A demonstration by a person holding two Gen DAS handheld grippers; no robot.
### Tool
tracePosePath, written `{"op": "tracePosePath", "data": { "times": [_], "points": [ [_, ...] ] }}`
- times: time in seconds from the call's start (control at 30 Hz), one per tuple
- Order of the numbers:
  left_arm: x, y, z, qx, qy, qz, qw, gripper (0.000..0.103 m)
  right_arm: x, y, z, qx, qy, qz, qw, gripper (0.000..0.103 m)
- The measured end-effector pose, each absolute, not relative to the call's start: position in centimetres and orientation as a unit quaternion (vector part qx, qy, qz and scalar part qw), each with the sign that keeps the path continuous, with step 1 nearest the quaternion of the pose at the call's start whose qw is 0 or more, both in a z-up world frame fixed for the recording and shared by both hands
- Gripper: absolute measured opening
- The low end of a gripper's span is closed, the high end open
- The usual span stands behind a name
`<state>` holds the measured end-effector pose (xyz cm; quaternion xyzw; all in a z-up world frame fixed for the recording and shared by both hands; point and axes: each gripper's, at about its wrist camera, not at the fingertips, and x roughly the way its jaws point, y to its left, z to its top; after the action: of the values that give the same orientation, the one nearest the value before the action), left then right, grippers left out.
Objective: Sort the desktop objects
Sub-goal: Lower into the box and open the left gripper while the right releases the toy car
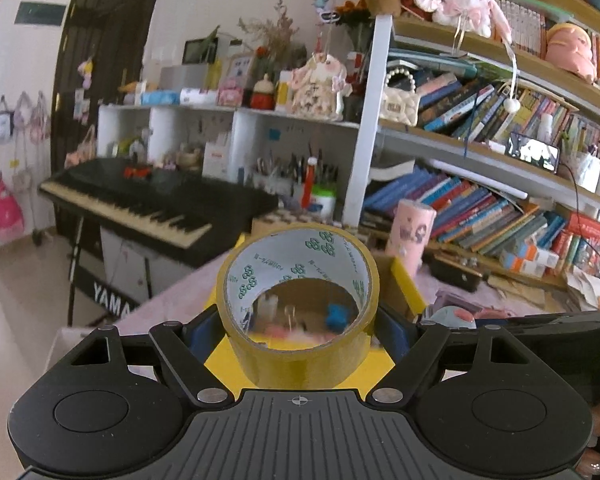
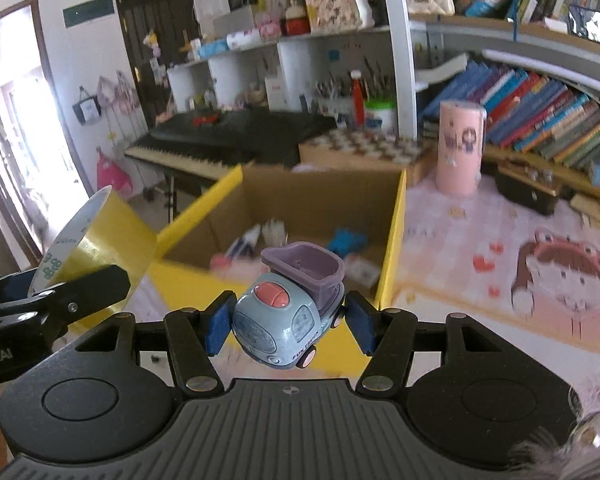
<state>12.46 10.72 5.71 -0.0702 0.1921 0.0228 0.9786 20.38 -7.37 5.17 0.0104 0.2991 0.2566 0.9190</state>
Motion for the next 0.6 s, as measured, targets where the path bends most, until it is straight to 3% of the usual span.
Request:
{"op": "tracePosePath", "data": {
  "times": [0.37,0.6],
  "points": [
    [21.4,9.5,4.1,-0.012,0.229,0.023,0.973,0.081,29.2,-5.6,3.3,-0.051,0.303,0.274,0.911,0.057],
    [27.3,9.4,2.2,0.006,0.288,0.018,0.957,0.081,34.7,-3.5,1.4,-0.165,0.306,0.292,0.891,0.057]
  ]
}}
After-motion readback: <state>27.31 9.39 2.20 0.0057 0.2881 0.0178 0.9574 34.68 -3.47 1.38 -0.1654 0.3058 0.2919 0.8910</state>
